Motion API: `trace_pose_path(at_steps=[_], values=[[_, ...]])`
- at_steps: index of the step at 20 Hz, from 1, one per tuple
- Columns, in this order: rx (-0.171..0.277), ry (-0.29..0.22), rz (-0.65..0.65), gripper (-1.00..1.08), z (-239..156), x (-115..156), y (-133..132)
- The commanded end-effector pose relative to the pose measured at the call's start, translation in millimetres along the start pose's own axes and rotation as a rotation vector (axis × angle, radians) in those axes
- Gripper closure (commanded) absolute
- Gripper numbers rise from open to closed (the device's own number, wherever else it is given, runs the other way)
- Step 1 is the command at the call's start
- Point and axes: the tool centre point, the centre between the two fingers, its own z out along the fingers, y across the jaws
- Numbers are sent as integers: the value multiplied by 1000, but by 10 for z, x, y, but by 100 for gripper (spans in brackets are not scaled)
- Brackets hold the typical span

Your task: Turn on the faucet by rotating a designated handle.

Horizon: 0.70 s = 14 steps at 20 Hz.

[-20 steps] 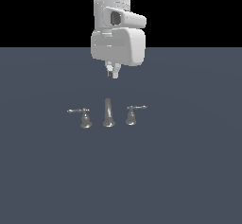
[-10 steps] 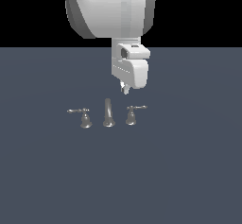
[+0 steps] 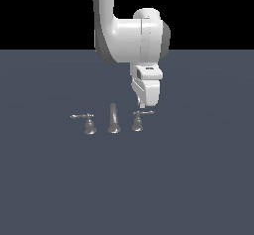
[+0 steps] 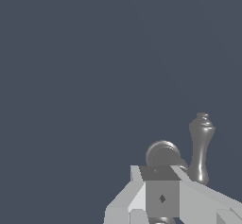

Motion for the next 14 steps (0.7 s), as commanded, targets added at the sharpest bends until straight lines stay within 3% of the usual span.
trace_pose_path(at_steps=[1,14], values=[[1,2,35,108,82,84,-37],[2,2,77,108,175,201,-38]])
